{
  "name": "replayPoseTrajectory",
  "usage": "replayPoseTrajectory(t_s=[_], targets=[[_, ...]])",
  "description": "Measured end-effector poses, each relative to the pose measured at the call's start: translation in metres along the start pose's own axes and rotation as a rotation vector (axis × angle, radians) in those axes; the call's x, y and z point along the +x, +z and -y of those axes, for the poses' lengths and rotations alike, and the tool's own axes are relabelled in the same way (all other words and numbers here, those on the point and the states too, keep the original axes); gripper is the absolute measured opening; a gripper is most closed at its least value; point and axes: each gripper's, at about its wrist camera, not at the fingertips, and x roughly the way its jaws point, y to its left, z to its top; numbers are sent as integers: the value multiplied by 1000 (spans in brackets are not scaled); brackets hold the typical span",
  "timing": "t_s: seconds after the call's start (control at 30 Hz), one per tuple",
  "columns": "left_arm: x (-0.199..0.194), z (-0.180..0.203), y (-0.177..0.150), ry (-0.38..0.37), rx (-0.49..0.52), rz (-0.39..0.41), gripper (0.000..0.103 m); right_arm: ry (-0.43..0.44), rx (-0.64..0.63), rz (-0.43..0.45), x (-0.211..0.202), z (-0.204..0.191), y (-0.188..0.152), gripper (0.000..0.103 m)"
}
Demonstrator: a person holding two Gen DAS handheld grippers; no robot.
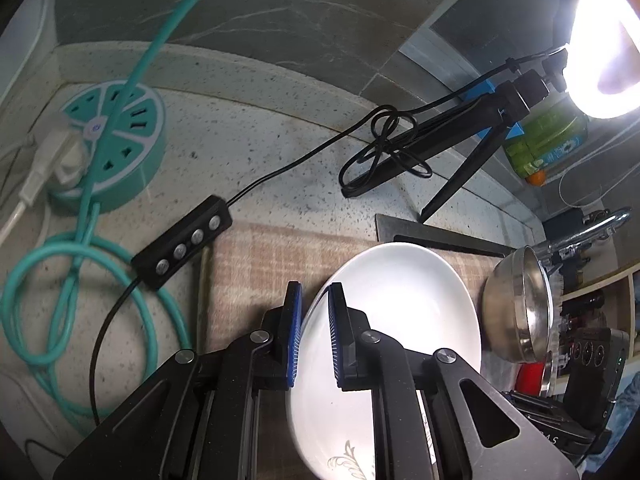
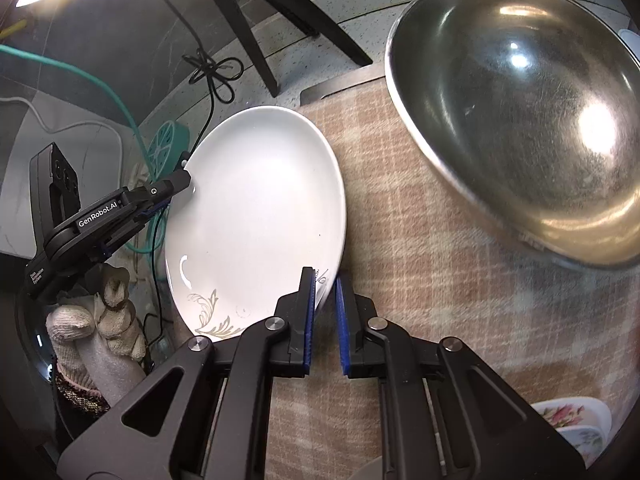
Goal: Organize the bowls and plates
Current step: 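Close the right gripper on the white plate rim and lift it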
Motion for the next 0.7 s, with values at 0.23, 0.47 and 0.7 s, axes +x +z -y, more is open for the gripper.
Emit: replayPoseTrajectory(t_s=[0.23, 0.47, 0.7], targets=[[-16, -7, -28, 12, -49, 30, 11, 6, -30, -31, 4, -9, -12, 10], [-30, -9, -57, 36, -80, 51, 11, 10, -52, -52, 3, -7, -19, 10], [-43, -12, -92, 55, -103, 56, 11, 10, -93, -74, 0, -6, -25, 10]])
